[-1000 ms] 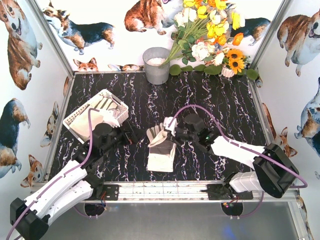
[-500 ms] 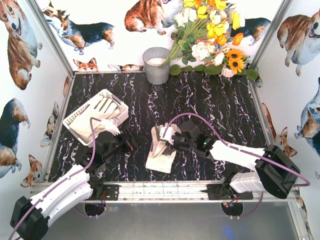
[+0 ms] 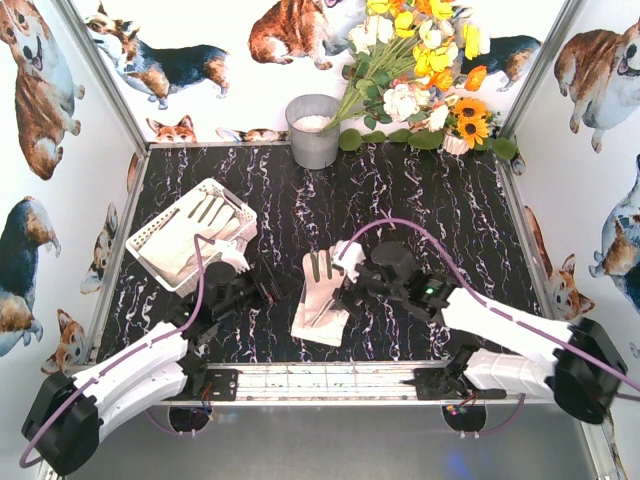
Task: Put the gloves into the storage basket
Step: Pair the glove with the glove.
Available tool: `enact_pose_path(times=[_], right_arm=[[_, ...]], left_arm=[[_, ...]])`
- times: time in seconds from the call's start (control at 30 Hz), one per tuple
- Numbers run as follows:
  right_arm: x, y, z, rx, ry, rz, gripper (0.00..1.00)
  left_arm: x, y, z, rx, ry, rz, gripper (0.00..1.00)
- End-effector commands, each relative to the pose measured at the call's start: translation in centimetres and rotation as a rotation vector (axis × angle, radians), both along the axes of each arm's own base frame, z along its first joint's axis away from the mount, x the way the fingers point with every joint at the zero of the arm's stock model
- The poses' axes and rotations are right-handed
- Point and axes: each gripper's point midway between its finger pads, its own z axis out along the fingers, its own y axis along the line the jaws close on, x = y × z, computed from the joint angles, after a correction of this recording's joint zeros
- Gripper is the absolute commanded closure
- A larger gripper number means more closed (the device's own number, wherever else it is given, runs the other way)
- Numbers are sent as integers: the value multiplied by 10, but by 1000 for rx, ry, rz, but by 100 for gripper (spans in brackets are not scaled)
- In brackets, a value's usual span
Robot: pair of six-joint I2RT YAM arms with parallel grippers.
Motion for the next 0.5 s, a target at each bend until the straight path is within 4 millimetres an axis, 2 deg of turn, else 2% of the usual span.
enact_pose_path(times=[0.0, 0.13, 0.23, 0.33, 0.47], right_arm=[[-7, 2, 55, 159, 34, -81, 11], [-14, -2, 81, 267, 136, -188, 12], [-13, -3, 96, 355, 260, -329, 16], [-12, -6, 99, 401, 400, -485, 21], [-11, -15, 87, 486, 547, -690, 24]], left_arm=[[2, -8, 2, -27, -14, -15, 15], [5, -13, 0, -43, -6, -14, 25], [5, -16, -3, -44, 13, -20, 27], [2, -19, -7, -52, 27, -23, 29], [-3, -25, -11, -79, 42, -28, 37]])
